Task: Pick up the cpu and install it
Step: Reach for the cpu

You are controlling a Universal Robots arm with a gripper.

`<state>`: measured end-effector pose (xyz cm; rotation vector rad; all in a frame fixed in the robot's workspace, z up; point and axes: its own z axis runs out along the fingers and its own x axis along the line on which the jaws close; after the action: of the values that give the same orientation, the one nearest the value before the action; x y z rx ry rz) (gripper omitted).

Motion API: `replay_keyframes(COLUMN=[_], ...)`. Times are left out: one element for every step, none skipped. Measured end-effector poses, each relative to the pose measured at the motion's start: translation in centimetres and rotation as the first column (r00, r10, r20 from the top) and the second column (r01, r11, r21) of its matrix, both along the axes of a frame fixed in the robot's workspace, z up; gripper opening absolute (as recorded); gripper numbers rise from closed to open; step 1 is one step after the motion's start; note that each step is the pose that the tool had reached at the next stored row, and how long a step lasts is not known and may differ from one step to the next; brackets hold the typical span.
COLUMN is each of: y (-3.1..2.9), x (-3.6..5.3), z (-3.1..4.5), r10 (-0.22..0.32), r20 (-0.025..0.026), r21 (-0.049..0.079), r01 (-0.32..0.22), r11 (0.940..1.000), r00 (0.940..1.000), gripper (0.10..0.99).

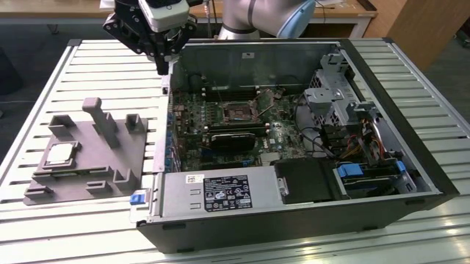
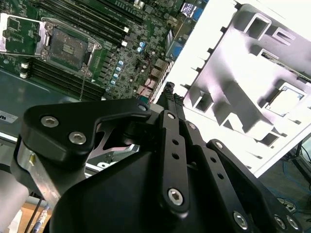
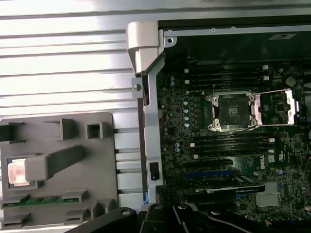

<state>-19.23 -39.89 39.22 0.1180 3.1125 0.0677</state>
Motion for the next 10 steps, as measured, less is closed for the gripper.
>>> replay_keyframes(y=[0.0, 0.0, 0.0, 0.0, 0.0, 0.0, 0.0, 0.0, 0.0, 0.0], x=[-0.05, -0.1, -0.16, -0.21, -0.27, -0.33, -0.38, -0.43, -0.49, -0.54], z=[0.0, 0.0, 0.0, 0.0, -0.01, -0.01, -0.01, -0.01, -0.01, -0.01], r10=[0.0, 0.0, 0.0, 0.0, 0.0, 0.0, 0.0, 0.0, 0.0, 0.0], r20=[0.0, 0.0, 0.0, 0.0, 0.0, 0.0, 0.0, 0.0, 0.0, 0.0], r21=[0.0, 0.0, 0.0, 0.0, 0.0, 0.0, 0.0, 0.0, 0.0, 0.0], r01=[0.0, 0.0, 0.0, 0.0, 0.0, 0.0, 0.0, 0.0, 0.0, 0.0], r11=[1.0, 1.0, 1.0, 1.0, 1.0, 1.0, 1.0, 1.0, 1.0, 1.0], r00=[1.0, 1.0, 1.0, 1.0, 1.0, 1.0, 1.0, 1.0, 1.0, 1.0], gripper=[0.106, 0.106, 0.106, 0.106, 0.106, 0.106, 0.106, 0.106, 0.106, 0.106])
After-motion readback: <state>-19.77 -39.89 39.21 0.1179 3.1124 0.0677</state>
